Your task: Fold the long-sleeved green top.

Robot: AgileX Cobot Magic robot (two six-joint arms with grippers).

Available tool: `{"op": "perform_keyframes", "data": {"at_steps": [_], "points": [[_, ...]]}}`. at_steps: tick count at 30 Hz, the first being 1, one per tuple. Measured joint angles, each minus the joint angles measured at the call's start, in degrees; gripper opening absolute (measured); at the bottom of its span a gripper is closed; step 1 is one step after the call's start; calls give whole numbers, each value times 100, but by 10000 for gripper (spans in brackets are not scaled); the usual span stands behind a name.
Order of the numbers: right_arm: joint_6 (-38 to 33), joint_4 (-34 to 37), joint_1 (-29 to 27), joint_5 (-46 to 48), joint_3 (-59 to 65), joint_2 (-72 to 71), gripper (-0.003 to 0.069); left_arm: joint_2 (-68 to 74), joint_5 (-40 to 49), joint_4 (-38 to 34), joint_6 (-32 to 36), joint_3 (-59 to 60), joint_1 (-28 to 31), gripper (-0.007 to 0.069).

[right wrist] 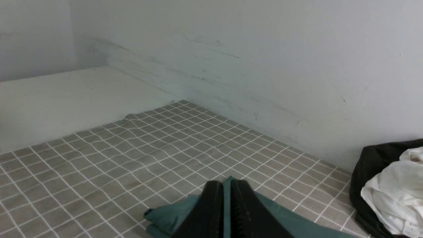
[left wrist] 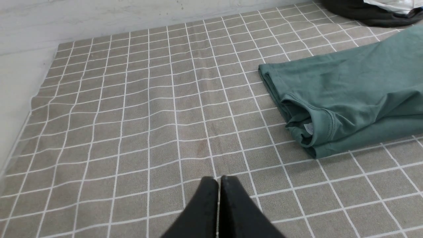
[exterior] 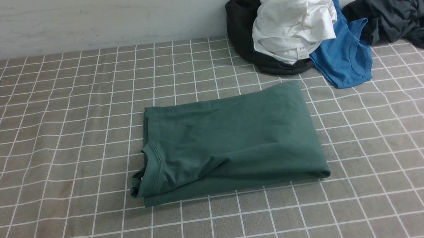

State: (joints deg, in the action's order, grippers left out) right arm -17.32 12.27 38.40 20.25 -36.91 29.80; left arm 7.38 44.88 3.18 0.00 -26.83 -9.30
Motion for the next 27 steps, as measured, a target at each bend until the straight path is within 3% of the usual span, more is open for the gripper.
{"op": "perform_keyframes", "data": {"at_steps": [13,17,22,24,27], "points": [[7,-104,0,336,79,-5,15,0,0,0,0,0,0,-8],[294,-44,-47,-95,503,-55,-10,0,0,0,0,0,0,-8],[1097,-33,-1016,-1508,2089,-821,-14,0,0,0,0,0,0,-8],[1264,-32,-1317,-1682,2473,-1060,-14,0,0,0,0,0,0,-8],[1823,-421,-2286,-1819,3382,-1890,-14,0,0,0,0,0,0,-8]]}}
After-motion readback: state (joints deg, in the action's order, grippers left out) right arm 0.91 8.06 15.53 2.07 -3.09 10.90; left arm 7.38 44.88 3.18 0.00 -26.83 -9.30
